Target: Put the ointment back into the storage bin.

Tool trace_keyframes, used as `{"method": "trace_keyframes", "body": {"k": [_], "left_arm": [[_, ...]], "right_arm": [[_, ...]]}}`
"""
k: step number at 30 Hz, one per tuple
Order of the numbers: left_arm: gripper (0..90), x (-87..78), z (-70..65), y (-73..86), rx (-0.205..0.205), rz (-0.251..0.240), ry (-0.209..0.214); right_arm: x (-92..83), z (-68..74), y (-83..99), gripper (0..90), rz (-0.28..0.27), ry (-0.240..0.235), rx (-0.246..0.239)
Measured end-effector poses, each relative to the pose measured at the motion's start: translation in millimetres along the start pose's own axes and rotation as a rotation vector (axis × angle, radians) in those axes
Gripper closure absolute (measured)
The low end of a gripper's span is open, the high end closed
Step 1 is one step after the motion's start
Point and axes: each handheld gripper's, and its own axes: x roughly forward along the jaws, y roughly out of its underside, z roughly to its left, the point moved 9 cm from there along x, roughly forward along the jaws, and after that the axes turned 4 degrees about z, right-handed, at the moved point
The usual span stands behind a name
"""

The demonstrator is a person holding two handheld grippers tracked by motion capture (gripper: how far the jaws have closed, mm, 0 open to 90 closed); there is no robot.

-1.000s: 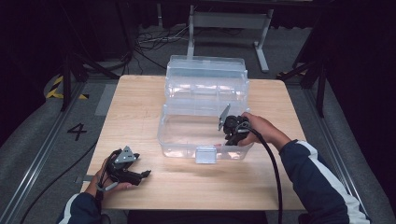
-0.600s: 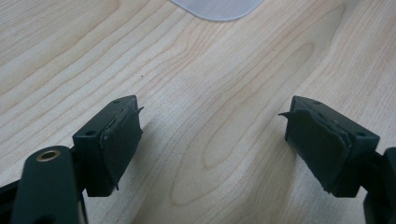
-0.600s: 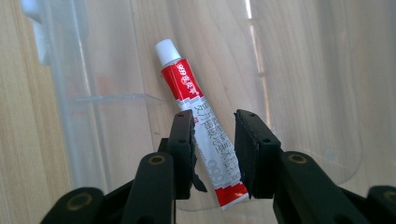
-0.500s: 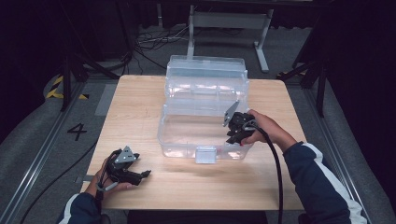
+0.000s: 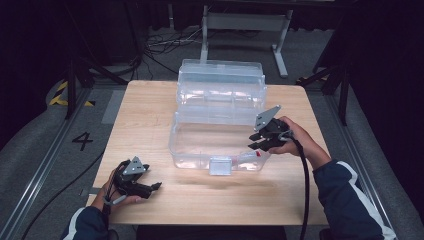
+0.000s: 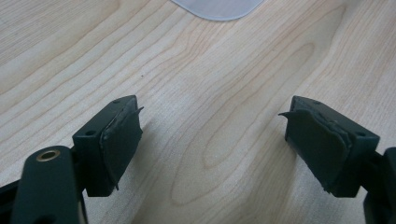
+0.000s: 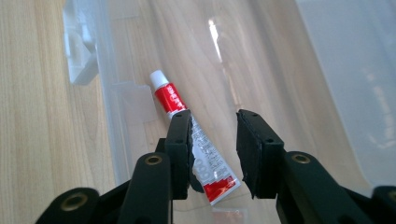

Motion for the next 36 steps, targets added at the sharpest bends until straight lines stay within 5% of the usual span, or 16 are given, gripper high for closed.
{"method": "trace_keyframes", "body": {"k": [7, 14, 24, 30, 36], "left_arm": [[19.2, 0.6, -1.2, -0.8, -0.006, -0.002, -0.003], [14.9, 1.1, 1.0, -0.7, -0.035, 0.014, -0.025], [19.9, -0.1, -2.6, -4.0, -0.036, 0.045, -0.032], [21.1, -8.0, -6.7, -19.2, -0.019, -0.002, -0.032], [21.7, -19.2, -12.8, -39.7, 0.020, -0.048, -0.043]], "right_arm": [[-19.5, -3.9, -2.4, 63.7, -0.137, 0.061, 0.019], [-34.4, -10.5, -2.6, 55.6, -0.225, 0.111, 0.061], [-55.9, -22.2, -5.7, 48.2, -0.319, 0.180, 0.084], [-72.3, -36.6, -12.6, 46.7, -0.422, 0.233, 0.113], [-73.8, -53.1, -18.3, 46.5, -0.393, 0.273, 0.126]]}}
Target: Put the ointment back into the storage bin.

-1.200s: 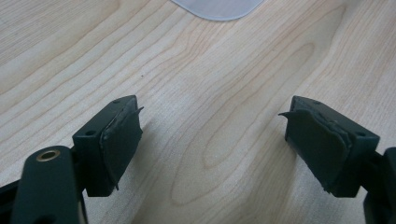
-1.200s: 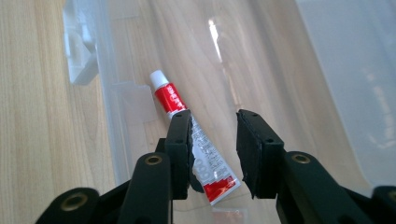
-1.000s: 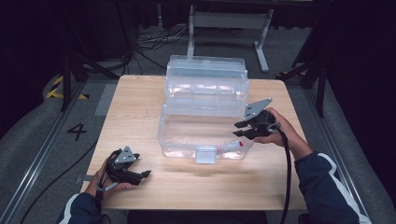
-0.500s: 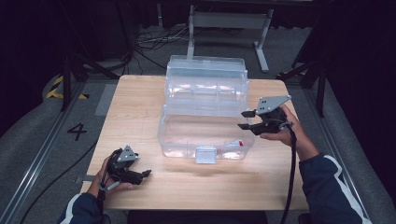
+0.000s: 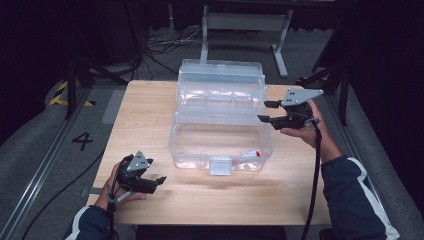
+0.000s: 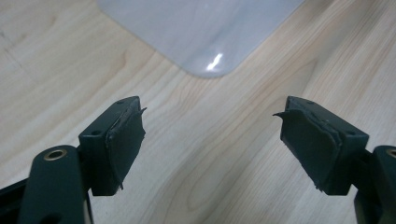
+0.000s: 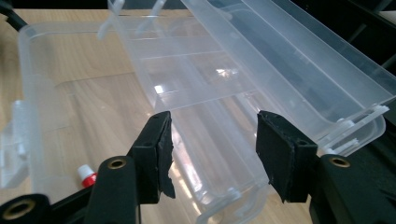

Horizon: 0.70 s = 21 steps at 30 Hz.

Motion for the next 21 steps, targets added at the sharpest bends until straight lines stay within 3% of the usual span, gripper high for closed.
{"method": "trace_keyframes", "body": {"k": [4, 8, 11, 15, 21], "left_arm": [[21.8, -9.7, -2.9, -17.3, 0.021, -0.032, -0.014], [21.8, -17.4, -4.4, -29.9, 0.029, -0.066, -0.017], [22.6, -23.1, -7.6, -41.8, 0.057, -0.088, -0.020], [24.2, -29.2, -12.3, -56.6, 0.094, -0.113, -0.024], [25.6, -33.9, -21.6, -77.9, 0.140, -0.155, 0.009]], "right_arm": [[4.4, -11.2, -7.0, 46.1, 0.000, 0.032, 0.006], [6.5, -17.6, -16.2, 45.8, -0.029, 0.033, 0.014], [9.1, -20.8, -22.4, 45.6, -0.039, 0.022, 0.023], [16.1, -25.1, -28.5, 45.6, -0.020, 0.032, 0.012], [31.0, -31.8, -34.6, 45.3, 0.032, 0.037, 0.000]]}}
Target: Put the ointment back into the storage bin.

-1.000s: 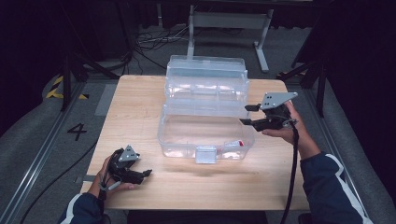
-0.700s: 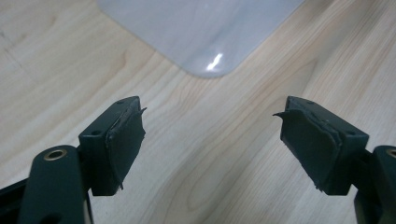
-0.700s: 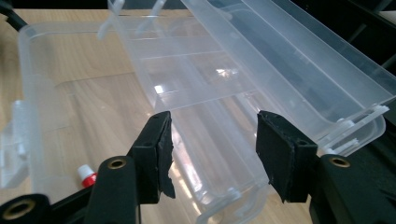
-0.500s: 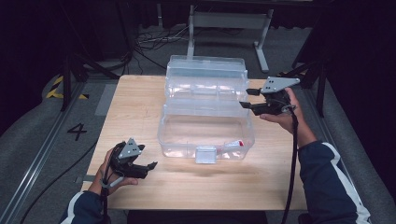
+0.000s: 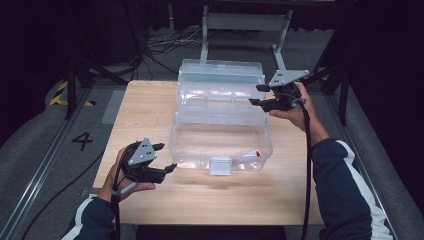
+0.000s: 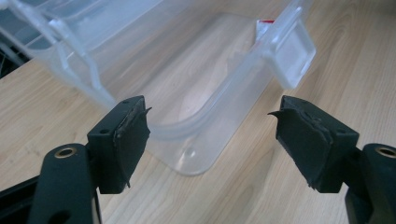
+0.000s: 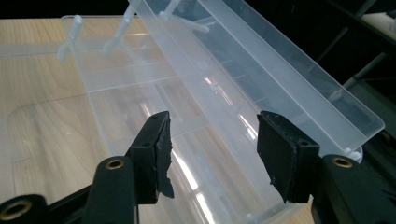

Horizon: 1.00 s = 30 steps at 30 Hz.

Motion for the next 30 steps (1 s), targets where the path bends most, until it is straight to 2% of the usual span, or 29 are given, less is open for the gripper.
{"method": "trace_keyframes", "body": {"k": [2, 4, 9, 13, 16, 18, 21, 22, 27, 30], "left_arm": [[25.2, 4.4, -4.1, -7.2, 0.012, -0.010, 0.021], [24.9, 10.4, -7.6, -12.4, 0.029, -0.010, 0.043], [26.9, 29.8, -10.4, -18.2, 0.063, 0.024, 0.064], [35.2, 45.5, -10.2, -16.3, 0.081, 0.071, 0.082], [41.1, 52.5, -8.7, -15.6, 0.091, 0.095, 0.090], [46.4, 54.7, -8.7, -17.3, 0.092, 0.088, 0.117], [52.9, 57.3, -8.9, -17.8, 0.097, 0.090, 0.131], [52.9, 60.8, -10.4, -16.0, 0.116, 0.113, 0.141], [60.4, 68.8, -11.7, -11.9, 0.156, 0.157, 0.126], [63.5, 72.3, -9.7, -8.2, 0.163, 0.181, 0.143]], "right_arm": [[5.4, -2.1, -0.2, 45.4, 0.024, 0.000, 0.002], [11.6, -2.3, 0.0, 46.1, 0.043, -0.022, 0.009], [22.5, -5.3, 0.3, 51.2, 0.062, -0.030, 0.040], [29.1, -6.9, 1.8, 53.5, 0.082, -0.025, 0.042], [34.7, -9.0, 1.6, 56.9, 0.117, -0.036, 0.037], [38.2, -9.7, 0.8, 59.2, 0.148, -0.050, 0.028], [43.0, -10.1, 0.7, 63.8, 0.179, -0.038, -0.001], [43.0, -10.1, 0.7, 63.8, 0.179, -0.038, -0.001], [49.5, -9.2, -3.0, 69.1, 0.193, -0.070, 0.006], [50.8, -8.1, -5.6, 70.9, 0.223, -0.080, -0.018]]}}
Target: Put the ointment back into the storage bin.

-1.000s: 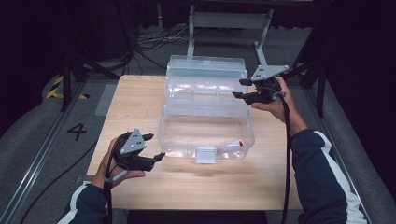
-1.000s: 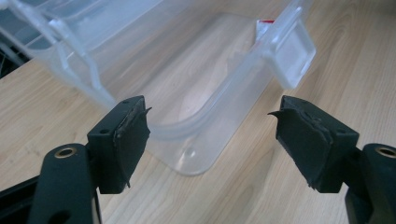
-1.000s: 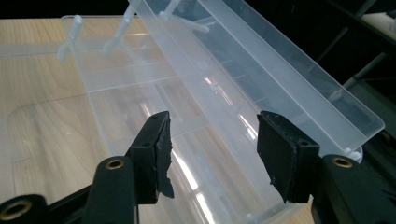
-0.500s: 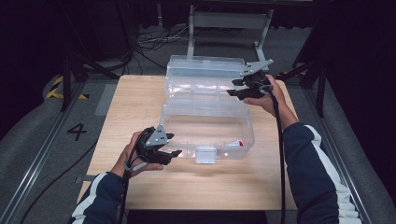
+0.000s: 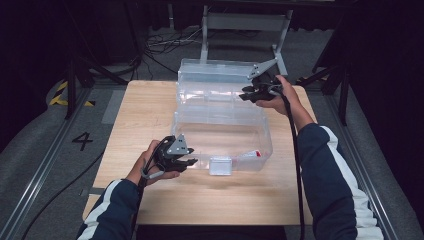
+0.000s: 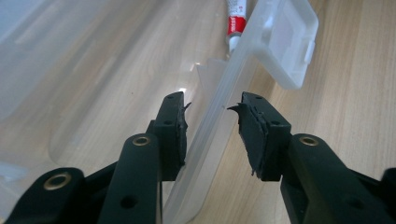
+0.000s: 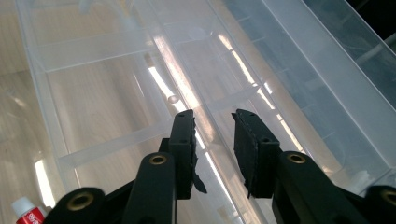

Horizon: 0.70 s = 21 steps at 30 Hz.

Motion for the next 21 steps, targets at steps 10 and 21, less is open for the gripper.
{"method": "trace_keyframes", "body": {"k": [10, 21], "left_arm": [[71.7, 7.1, 0.8, -2.3, 0.013, 0.011, 0.014], [71.2, 11.3, 0.3, -3.1, -0.010, 0.013, 0.045]], "right_arm": [[1.7, 4.4, -7.4, 78.0, 0.045, -0.031, -0.027], [-0.6, 11.0, -11.9, 83.6, 0.090, -0.064, -0.076]]}}
